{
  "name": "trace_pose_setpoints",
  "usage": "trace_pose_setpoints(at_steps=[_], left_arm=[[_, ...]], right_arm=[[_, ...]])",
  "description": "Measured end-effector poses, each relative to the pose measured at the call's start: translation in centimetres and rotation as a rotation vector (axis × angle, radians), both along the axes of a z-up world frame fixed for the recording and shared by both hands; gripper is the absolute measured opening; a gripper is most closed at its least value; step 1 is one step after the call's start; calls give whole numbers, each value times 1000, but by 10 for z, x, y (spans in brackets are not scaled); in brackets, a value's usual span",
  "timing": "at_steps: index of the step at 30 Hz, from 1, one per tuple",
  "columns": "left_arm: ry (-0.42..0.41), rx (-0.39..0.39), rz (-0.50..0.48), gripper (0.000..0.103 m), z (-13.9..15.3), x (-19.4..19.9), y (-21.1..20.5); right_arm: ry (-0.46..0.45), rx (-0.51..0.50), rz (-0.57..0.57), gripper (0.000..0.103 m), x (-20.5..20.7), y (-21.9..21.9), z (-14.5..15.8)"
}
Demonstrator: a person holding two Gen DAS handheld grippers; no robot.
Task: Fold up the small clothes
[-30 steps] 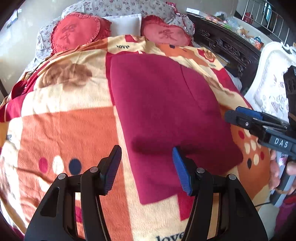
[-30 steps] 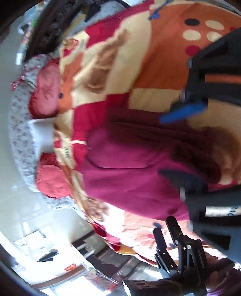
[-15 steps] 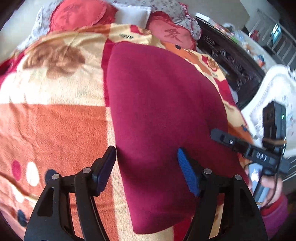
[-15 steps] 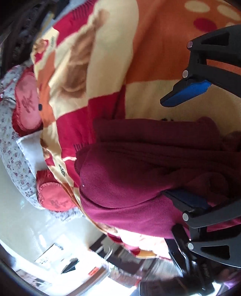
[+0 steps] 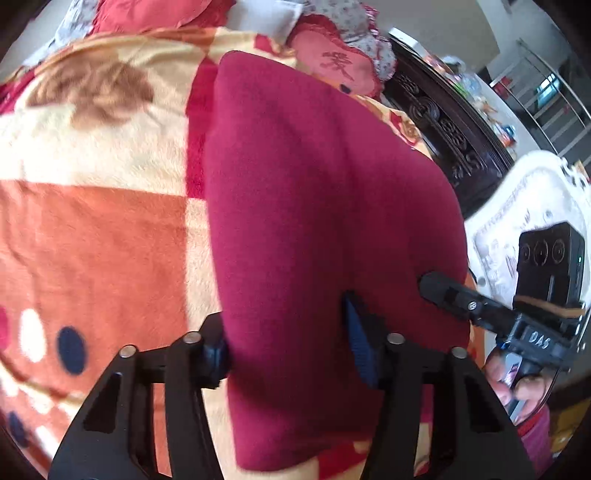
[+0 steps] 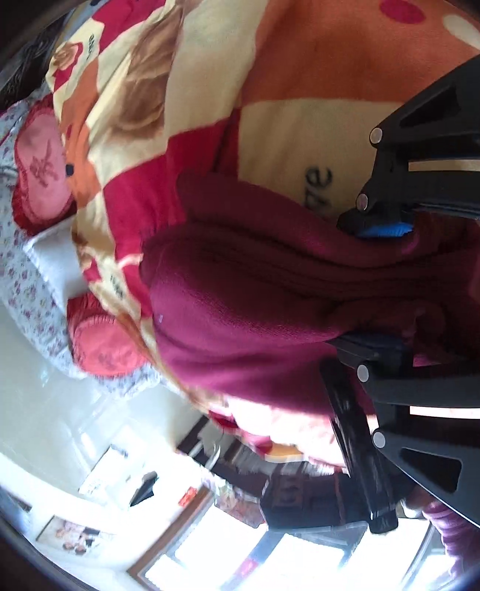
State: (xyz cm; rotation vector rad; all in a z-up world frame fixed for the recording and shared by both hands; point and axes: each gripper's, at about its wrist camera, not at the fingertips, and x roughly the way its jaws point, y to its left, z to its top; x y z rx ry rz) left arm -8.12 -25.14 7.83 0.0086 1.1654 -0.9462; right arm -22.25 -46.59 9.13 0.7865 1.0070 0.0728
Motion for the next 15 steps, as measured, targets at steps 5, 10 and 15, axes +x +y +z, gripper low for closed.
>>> trace_pose_setpoints(at_steps=[5, 10, 15], left_arm=[[-50, 58, -14, 52, 26, -19, 49], [-61, 158, 5, 52, 8, -38, 89], [-105, 186, 51, 52, 3, -46, 103]], right_arm=[[-37, 66, 64, 38, -16, 34, 31], [37, 87, 113, 40, -35, 79, 14], [131, -70, 68, 46, -51, 89, 10]])
